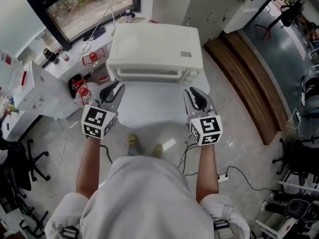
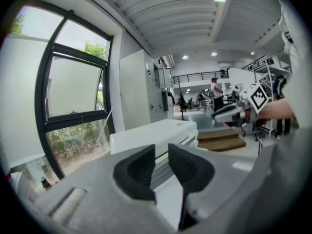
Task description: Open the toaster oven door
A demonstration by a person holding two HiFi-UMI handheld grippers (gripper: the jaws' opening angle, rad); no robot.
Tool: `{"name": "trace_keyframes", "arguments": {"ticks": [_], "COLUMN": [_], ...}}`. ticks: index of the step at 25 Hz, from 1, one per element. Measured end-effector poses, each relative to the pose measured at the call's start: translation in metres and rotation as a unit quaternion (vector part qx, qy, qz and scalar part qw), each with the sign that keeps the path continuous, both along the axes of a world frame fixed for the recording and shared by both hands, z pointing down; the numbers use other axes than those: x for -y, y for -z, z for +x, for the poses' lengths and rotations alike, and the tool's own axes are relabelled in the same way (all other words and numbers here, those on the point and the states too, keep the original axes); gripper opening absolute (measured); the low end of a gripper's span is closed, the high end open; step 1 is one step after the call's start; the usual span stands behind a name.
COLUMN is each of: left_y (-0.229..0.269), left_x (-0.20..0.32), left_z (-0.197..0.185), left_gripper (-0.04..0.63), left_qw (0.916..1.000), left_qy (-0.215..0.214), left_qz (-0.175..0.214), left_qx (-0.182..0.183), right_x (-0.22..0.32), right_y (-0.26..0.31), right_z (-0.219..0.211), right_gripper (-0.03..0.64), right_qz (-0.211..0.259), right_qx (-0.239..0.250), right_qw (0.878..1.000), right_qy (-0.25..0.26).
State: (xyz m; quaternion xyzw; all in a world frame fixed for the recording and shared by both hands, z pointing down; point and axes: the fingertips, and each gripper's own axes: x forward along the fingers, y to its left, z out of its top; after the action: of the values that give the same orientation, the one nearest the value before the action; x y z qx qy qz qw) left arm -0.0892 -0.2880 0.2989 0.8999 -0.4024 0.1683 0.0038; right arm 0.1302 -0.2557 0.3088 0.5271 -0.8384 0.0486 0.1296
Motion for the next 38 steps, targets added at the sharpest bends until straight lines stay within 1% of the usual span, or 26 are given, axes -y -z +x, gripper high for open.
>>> {"name": "trace_keyframes", "arguments": {"ticks": [2, 4, 7, 9, 11, 13, 18, 22, 26, 28, 32, 34, 37, 38], "left_y": [-0.001, -0.003, -0.006, -0.014, -0.025, -0.034, -0.049, -0.058, -0.067, -0.075, -0.089, -0.096, -0.099, -0.1], "left_x": [0.003, 0.007, 0.01, 0.013, 0.015, 0.016, 0.024, 0.038, 0.054, 0.06, 0.07, 0.073, 0.077, 0.078], "left_z": [0.001, 0.001, 0.005, 0.008, 0.012, 0.016, 0.028, 0.03, 0.031, 0.032, 0.034, 0.033, 0.032, 0.031], "left_gripper": [0.083, 0.083, 0.083, 0.083, 0.083, 0.083, 0.083, 0.083, 0.083, 0.083, 0.083, 0.085, 0.085, 0.097], "left_qw": [0.9999, 0.9991, 0.995, 0.9889, 0.9807, 0.9741, 0.963, 0.9559, 0.9491, 0.9439, 0.9356, 0.9338, 0.9341, 0.9323], "left_qy": [-0.01, -0.026, -0.063, -0.087, -0.109, -0.126, -0.158, -0.167, -0.174, -0.178, -0.188, -0.194, -0.195, -0.197], "left_qz": [0.001, 0.004, 0.012, 0.011, 0.006, -0.001, -0.021, -0.02, -0.028, -0.036, -0.054, -0.062, -0.067, -0.067], "left_qx": [0.013, 0.033, 0.076, 0.12, 0.162, 0.187, 0.218, 0.241, 0.261, 0.276, 0.294, 0.295, 0.291, 0.296], "right_x": [0.003, 0.005, 0.012, 0.018, 0.025, 0.03, 0.04, 0.053, 0.067, 0.074, 0.083, 0.086, 0.091, 0.092], "right_y": [-0.003, -0.006, -0.01, -0.007, -0.004, -0.01, -0.029, -0.043, -0.057, -0.063, -0.08, -0.085, -0.085, -0.086], "right_z": [-0.004, -0.009, -0.018, -0.02, -0.022, -0.023, -0.028, -0.033, -0.037, -0.037, -0.039, -0.041, -0.042, -0.042], "right_gripper": [0.061, 0.06, 0.06, 0.06, 0.06, 0.06, 0.06, 0.06, 0.06, 0.06, 0.061, 0.061, 0.061, 0.061], "right_qz": [-0.005, -0.012, -0.014, -0.007, -0.007, -0.019, -0.043, -0.055, -0.072, -0.076, -0.095, -0.102, -0.096, -0.095], "right_qx": [-0.008, -0.026, -0.065, -0.085, -0.099, -0.118, -0.184, -0.209, -0.238, -0.258, -0.305, -0.311, -0.317, -0.323], "right_qw": [1.0, 0.999, 0.996, 0.994, 0.992, 0.989, 0.972, 0.963, 0.951, 0.942, 0.921, 0.917, 0.915, 0.913], "right_qy": [0.009, 0.025, 0.052, 0.062, 0.073, 0.092, 0.137, 0.159, 0.186, 0.198, 0.224, 0.229, 0.23, 0.232]}}
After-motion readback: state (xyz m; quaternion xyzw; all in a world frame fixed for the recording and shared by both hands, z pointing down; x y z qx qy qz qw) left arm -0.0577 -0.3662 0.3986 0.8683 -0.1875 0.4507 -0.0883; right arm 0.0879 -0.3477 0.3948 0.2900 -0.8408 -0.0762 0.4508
